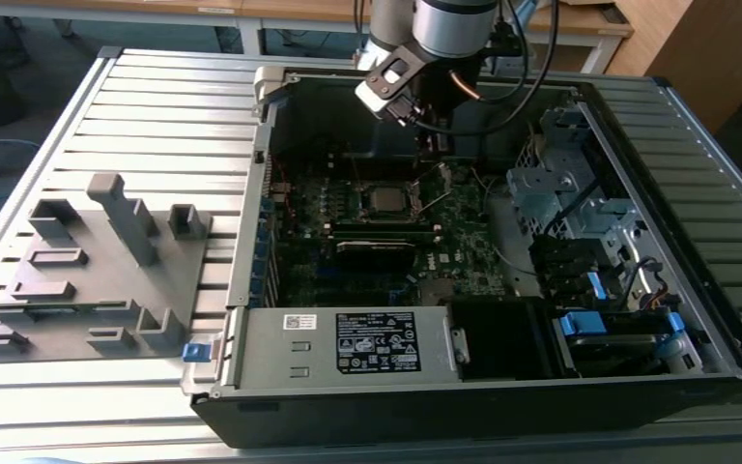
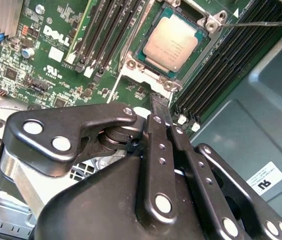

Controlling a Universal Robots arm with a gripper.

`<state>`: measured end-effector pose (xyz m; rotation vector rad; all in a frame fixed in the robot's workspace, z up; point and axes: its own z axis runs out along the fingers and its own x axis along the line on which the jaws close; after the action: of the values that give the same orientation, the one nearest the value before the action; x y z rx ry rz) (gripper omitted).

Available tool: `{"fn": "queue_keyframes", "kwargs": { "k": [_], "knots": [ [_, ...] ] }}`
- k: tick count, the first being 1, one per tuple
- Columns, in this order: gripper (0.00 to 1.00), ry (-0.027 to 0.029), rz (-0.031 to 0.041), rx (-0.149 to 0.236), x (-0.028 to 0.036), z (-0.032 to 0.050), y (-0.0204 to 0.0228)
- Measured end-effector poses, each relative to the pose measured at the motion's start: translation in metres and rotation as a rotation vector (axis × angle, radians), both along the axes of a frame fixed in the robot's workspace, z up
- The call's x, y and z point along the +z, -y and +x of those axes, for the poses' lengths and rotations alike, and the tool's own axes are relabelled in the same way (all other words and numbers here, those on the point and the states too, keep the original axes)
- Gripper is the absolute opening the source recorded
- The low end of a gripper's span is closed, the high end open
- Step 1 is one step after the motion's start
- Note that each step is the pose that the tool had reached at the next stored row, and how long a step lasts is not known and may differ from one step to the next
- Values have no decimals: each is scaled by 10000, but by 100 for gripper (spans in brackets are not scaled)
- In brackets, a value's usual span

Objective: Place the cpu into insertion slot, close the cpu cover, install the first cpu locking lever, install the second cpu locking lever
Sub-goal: 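Close the cpu cover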

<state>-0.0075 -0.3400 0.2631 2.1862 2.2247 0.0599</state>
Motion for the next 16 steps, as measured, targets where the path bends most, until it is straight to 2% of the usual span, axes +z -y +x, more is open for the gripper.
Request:
{"fn": "queue_keyframes", "kwargs": {
  "k": [16],
  "knots": [
    [11,0,1,0,-1,241,-1]
  ]
}}
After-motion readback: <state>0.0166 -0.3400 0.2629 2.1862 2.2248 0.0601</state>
